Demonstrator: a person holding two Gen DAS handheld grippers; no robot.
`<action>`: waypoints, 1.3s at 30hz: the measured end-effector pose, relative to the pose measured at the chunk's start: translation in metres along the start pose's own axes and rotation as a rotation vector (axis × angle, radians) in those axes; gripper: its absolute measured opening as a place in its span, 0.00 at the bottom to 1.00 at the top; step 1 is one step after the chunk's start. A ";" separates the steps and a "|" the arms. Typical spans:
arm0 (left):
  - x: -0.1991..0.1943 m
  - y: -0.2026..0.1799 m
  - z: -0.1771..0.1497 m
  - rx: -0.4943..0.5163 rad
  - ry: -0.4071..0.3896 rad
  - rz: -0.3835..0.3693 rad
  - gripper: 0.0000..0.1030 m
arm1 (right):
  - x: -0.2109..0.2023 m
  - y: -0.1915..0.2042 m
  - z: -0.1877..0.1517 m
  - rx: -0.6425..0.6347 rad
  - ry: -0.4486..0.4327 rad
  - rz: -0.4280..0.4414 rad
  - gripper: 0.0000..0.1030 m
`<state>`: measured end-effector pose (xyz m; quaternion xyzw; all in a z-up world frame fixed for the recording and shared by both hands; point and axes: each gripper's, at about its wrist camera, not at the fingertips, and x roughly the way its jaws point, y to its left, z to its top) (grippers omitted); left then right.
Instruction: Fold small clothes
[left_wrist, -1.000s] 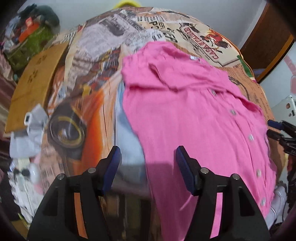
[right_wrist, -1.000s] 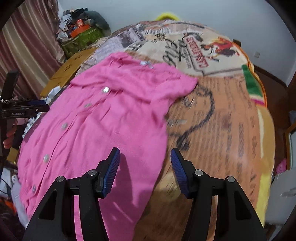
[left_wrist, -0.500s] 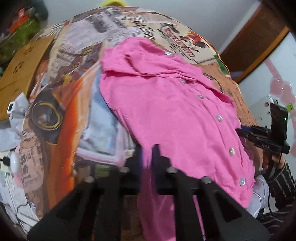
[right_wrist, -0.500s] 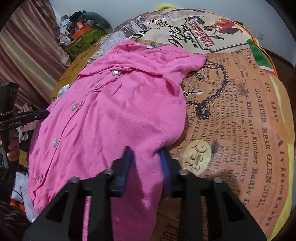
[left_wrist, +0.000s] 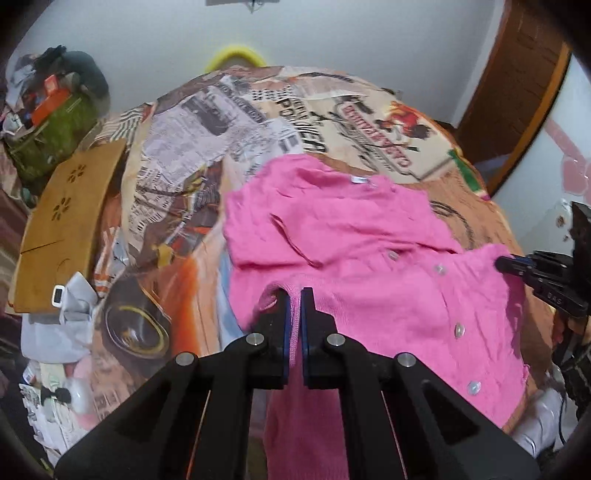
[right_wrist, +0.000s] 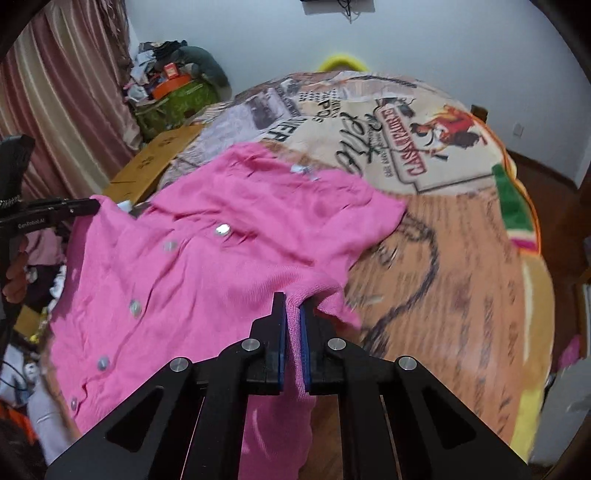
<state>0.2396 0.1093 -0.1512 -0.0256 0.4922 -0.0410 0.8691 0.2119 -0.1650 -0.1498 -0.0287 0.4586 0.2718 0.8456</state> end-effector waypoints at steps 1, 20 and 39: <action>0.009 0.004 0.003 -0.009 0.021 0.003 0.04 | 0.005 -0.002 0.002 0.000 0.005 -0.014 0.07; -0.006 0.024 -0.094 -0.116 0.199 -0.050 0.57 | -0.014 -0.006 -0.072 0.133 0.209 0.069 0.46; -0.040 -0.007 -0.106 -0.071 0.140 -0.105 0.06 | -0.029 0.023 -0.092 0.119 0.136 0.114 0.08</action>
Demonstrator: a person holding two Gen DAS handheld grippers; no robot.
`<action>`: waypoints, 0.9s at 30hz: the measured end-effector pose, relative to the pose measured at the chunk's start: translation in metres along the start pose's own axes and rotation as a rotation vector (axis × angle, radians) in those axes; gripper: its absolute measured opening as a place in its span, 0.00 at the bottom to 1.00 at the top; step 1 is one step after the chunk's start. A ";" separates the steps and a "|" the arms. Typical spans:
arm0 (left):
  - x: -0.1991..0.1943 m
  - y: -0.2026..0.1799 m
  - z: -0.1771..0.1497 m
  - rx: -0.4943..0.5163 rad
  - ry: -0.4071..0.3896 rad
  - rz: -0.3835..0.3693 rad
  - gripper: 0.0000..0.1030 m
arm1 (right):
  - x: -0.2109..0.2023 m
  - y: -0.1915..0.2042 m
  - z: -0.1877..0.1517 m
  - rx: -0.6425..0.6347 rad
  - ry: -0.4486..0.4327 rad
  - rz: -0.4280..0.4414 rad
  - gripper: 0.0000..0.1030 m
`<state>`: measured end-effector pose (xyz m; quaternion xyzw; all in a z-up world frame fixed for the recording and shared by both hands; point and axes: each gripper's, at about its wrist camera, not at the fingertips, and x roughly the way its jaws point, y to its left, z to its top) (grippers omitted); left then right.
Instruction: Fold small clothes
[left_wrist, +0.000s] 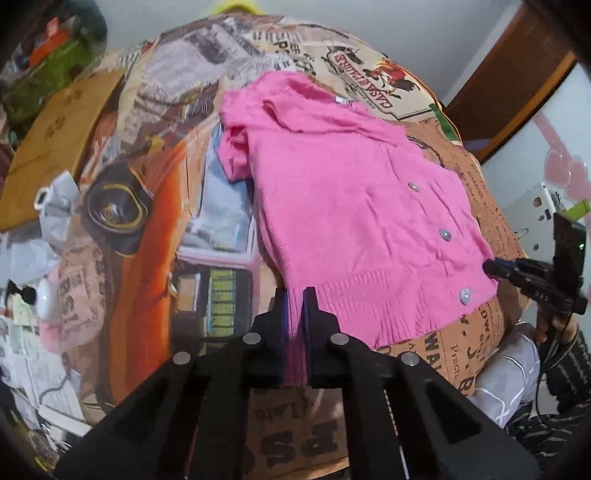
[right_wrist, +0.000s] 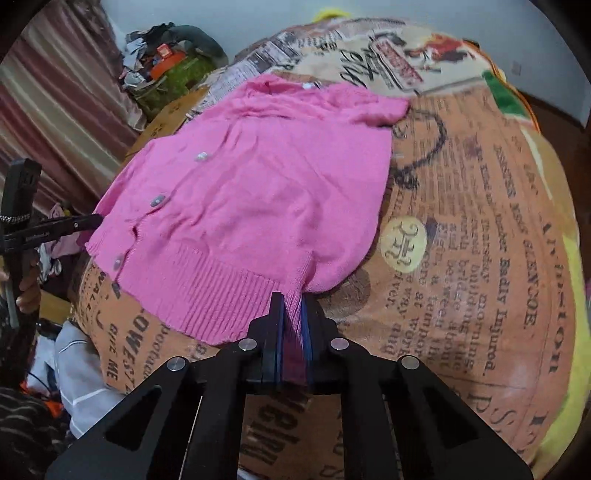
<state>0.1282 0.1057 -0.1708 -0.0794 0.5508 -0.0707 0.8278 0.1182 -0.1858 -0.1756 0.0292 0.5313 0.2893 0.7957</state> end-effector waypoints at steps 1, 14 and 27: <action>-0.005 0.000 0.003 0.003 -0.014 0.002 0.06 | -0.004 0.002 0.002 -0.005 -0.013 0.000 0.07; -0.068 -0.007 0.099 0.024 -0.266 0.024 0.06 | -0.056 0.013 0.074 -0.101 -0.247 -0.030 0.07; 0.016 0.025 0.207 -0.092 -0.202 0.002 0.06 | -0.014 -0.032 0.166 -0.063 -0.294 -0.067 0.07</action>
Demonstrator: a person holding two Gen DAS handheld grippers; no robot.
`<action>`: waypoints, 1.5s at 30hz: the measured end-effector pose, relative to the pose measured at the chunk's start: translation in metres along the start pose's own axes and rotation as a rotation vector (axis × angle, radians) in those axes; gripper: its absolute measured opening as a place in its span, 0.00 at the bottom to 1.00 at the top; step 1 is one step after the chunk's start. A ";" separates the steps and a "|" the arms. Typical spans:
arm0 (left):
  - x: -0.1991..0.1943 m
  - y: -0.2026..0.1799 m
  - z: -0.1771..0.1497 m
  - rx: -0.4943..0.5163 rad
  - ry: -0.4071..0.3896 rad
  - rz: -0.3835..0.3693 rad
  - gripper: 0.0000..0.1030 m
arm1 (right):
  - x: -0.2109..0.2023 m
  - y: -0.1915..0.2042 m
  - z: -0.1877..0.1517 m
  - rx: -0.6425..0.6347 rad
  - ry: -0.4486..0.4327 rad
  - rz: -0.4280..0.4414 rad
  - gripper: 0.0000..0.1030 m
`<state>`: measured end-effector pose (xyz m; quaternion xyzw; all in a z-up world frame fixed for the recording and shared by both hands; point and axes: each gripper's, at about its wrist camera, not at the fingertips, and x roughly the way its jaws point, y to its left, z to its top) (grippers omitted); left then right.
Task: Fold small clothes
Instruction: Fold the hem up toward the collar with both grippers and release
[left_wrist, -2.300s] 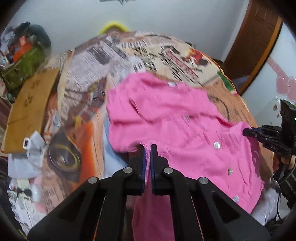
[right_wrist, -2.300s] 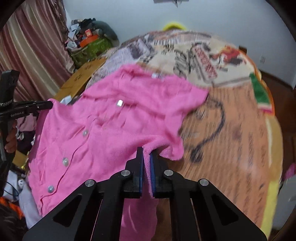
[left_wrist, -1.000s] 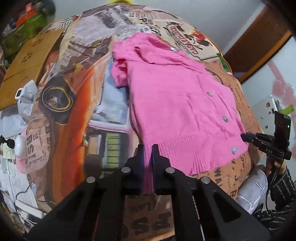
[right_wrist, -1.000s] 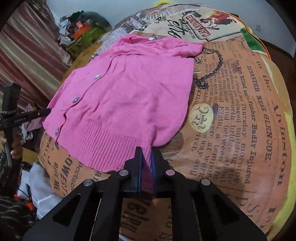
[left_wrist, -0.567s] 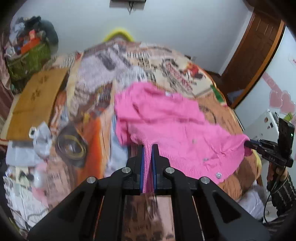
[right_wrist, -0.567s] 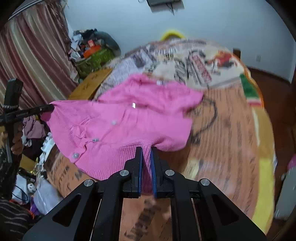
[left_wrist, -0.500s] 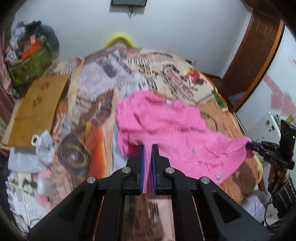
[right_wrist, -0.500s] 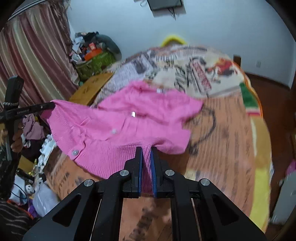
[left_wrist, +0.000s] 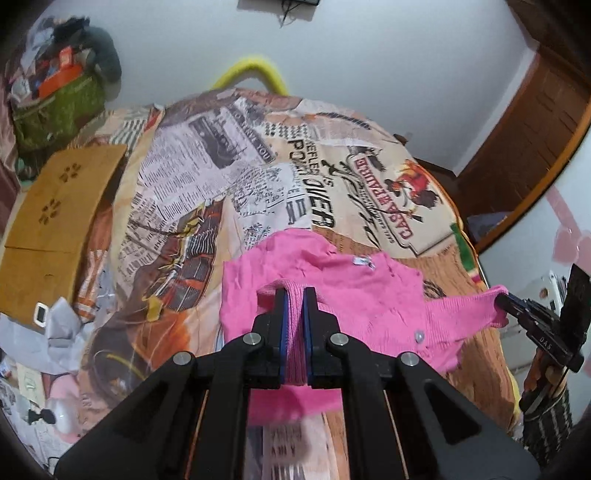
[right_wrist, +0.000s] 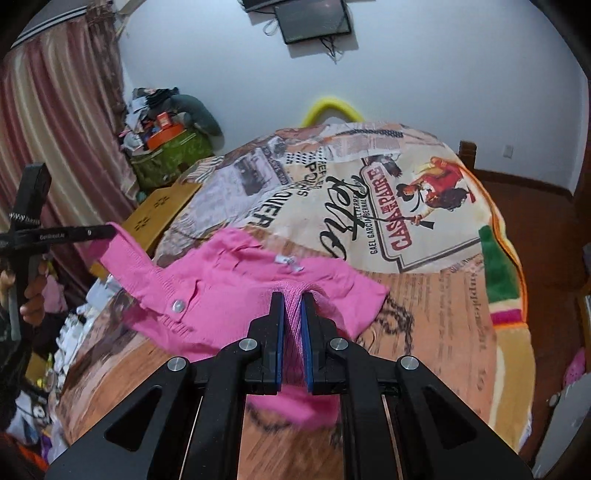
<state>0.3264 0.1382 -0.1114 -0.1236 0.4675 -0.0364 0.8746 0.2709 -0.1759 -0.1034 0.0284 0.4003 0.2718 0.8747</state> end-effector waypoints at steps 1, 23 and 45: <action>0.010 0.004 0.005 -0.011 0.009 -0.001 0.06 | 0.007 -0.004 0.003 0.004 0.005 -0.003 0.07; 0.139 0.047 0.034 -0.017 0.145 0.163 0.30 | 0.120 -0.076 0.017 0.125 0.228 -0.097 0.45; 0.165 -0.030 -0.009 0.280 0.255 0.169 0.86 | 0.159 0.027 0.008 -0.184 0.348 0.028 0.54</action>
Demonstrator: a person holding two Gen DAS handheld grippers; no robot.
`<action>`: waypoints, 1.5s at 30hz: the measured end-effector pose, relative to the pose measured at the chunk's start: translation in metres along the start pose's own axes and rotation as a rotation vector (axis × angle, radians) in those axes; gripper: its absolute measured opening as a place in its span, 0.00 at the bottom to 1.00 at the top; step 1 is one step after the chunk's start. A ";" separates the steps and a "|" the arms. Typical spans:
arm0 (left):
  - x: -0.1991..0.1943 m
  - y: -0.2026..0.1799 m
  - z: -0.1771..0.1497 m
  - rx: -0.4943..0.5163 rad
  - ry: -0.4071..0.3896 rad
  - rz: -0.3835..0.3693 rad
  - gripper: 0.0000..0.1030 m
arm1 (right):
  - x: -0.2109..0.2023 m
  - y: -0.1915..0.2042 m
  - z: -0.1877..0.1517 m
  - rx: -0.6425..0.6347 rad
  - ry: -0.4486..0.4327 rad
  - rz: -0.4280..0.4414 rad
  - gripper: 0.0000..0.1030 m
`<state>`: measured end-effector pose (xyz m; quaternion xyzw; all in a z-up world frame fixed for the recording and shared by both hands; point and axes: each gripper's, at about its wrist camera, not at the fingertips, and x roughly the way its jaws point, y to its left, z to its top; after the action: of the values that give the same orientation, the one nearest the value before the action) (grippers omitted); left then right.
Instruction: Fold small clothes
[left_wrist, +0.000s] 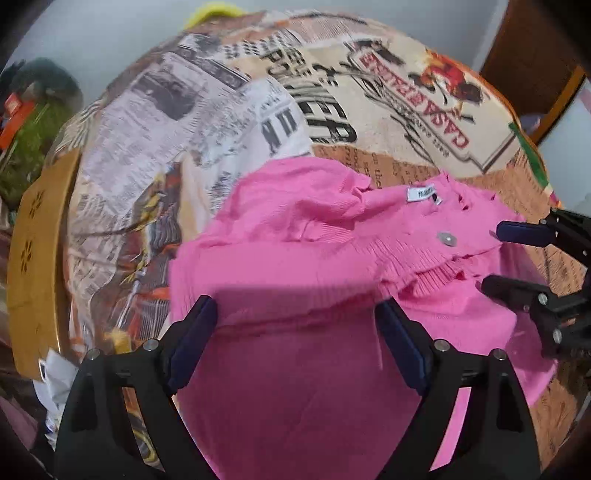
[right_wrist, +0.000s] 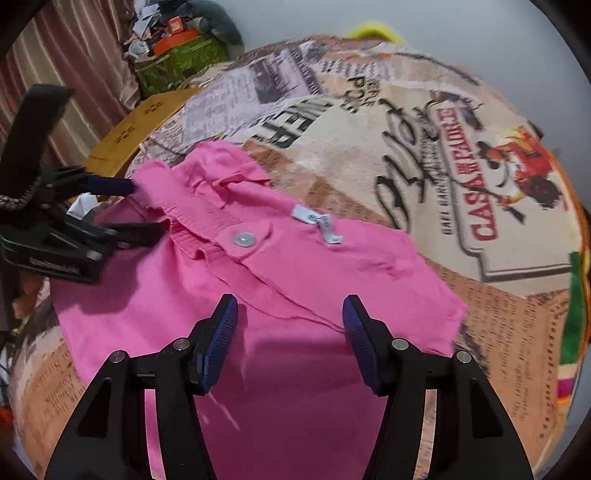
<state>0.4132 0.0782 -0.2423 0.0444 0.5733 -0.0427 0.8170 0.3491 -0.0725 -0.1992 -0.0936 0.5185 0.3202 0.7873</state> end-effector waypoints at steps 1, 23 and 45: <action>0.003 -0.003 0.002 0.023 -0.002 0.020 0.87 | 0.002 0.004 0.000 -0.009 0.010 0.006 0.54; -0.032 0.061 0.037 -0.156 -0.122 0.110 0.87 | -0.030 -0.050 0.016 0.092 -0.141 -0.084 0.54; -0.047 0.070 -0.044 -0.237 -0.045 0.055 0.87 | -0.053 -0.019 -0.115 0.152 -0.005 -0.026 0.62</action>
<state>0.3649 0.1535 -0.2110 -0.0377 0.5544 0.0467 0.8300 0.2605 -0.1637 -0.2077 -0.0394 0.5382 0.2699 0.7975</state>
